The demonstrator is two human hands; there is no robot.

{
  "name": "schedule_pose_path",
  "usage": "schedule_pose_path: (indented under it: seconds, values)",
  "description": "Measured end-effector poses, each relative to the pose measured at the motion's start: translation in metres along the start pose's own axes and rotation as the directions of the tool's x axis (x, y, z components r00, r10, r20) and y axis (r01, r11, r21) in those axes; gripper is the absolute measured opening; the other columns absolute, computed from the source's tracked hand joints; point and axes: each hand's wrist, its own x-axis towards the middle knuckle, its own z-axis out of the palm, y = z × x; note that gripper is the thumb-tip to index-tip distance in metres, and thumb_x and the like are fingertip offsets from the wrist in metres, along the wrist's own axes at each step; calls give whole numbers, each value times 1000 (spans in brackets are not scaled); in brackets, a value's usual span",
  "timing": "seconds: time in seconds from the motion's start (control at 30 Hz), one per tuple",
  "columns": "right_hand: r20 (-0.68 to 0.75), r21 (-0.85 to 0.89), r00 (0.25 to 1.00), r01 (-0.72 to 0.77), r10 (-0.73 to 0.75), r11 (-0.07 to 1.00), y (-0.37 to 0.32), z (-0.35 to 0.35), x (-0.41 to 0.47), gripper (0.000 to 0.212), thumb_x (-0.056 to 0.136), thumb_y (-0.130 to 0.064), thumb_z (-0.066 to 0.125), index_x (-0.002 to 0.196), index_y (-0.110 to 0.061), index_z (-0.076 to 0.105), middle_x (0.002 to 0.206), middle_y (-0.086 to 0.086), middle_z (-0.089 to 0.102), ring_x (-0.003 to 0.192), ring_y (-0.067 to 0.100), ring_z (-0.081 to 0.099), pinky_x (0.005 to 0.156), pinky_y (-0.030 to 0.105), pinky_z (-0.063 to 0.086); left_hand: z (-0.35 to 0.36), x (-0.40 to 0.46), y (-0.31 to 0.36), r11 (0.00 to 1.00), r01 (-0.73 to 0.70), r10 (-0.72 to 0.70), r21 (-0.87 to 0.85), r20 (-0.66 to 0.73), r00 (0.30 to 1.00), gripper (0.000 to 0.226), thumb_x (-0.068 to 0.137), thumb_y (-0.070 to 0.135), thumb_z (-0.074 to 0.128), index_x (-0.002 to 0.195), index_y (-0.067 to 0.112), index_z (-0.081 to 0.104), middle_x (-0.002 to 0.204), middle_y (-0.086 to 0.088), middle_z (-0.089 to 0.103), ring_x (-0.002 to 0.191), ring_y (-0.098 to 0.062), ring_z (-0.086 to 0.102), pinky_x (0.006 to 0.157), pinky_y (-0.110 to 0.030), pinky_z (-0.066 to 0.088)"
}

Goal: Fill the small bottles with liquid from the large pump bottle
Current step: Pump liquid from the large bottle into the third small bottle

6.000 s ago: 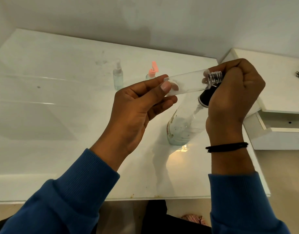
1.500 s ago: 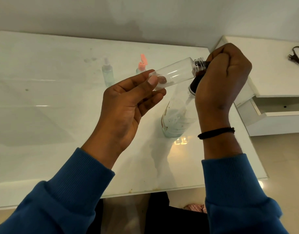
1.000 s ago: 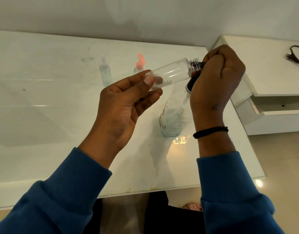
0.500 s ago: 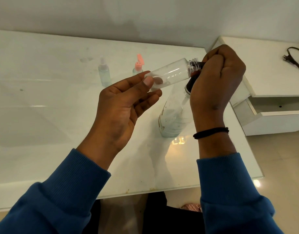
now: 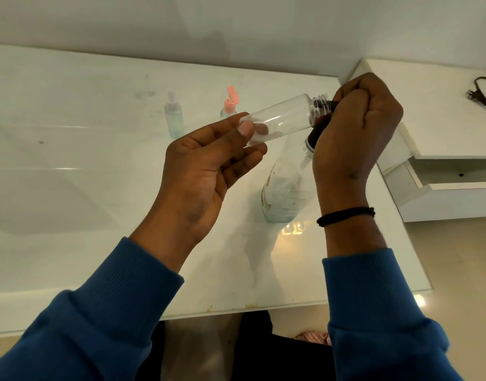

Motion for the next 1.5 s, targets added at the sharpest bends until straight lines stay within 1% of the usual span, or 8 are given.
schedule_pose_path:
  seconds: [0.23,0.4,0.6,0.77,0.93,1.13,1.23,1.5]
  values:
    - [-7,-22,999,42,-42,999,-4,-3,4,26,80,5,32,64,-10,45,55,-8,37,48,8,35,47,13,34,1,0,0,1000,-2,2,8,13,1000,40,79,19,71,116,5,71,108,-12,77,90,-24,75,76,-25,59]
    - [21,33,999,-30,30,999,1,0,0,22,80,2,31,66,-6,46,56,-6,35,50,22,36,48,19,34,0,0,-1,1000,7,-7,-2,-3,1000,44,76,19,72,117,4,71,110,-14,76,89,-24,75,76,-25,59]
    - [18,-24,999,44,-43,999,-2,-3,5,33,80,5,33,59,-19,41,51,-15,36,44,2,38,47,13,32,0,0,-1,1000,1,-1,1,16,1000,40,81,18,70,119,4,70,110,-13,76,90,-24,75,76,-25,59]
    - [16,23,999,-36,36,999,0,-1,3,28,81,5,33,62,-12,45,54,-8,37,46,6,39,46,16,34,0,-1,-1,1000,12,-12,6,-3,1000,35,85,15,69,118,4,70,109,-13,77,89,-24,75,75,-25,59]
    - [-11,-10,999,31,-31,999,-3,-2,4,33,81,7,33,60,-17,41,53,-10,36,45,1,39,47,8,33,1,-1,-2,1000,12,-12,8,8,1000,31,88,15,68,118,5,71,109,-12,77,90,-24,75,76,-25,59]
    - [-30,-41,1000,2,-3,999,2,0,-1,23,82,-2,32,67,-8,48,54,-10,37,49,14,41,49,26,35,1,-2,0,1000,22,-22,-18,-7,1000,44,78,19,71,119,3,70,110,-13,76,90,-24,75,74,-23,59]
    - [-43,-82,998,49,-53,995,-1,-2,2,23,81,0,33,66,-9,48,53,-13,38,48,4,39,51,21,34,2,-2,-1,1000,17,-17,-15,4,1000,44,77,19,71,119,3,70,111,-13,76,89,-24,75,75,-24,59]
    - [-30,-57,999,24,-25,998,-2,0,0,23,80,1,32,65,-9,46,55,-9,37,52,8,35,50,14,33,1,-2,-1,1000,15,-15,-15,-1,1000,40,79,18,71,116,3,71,110,-13,76,89,-24,75,75,-23,59]
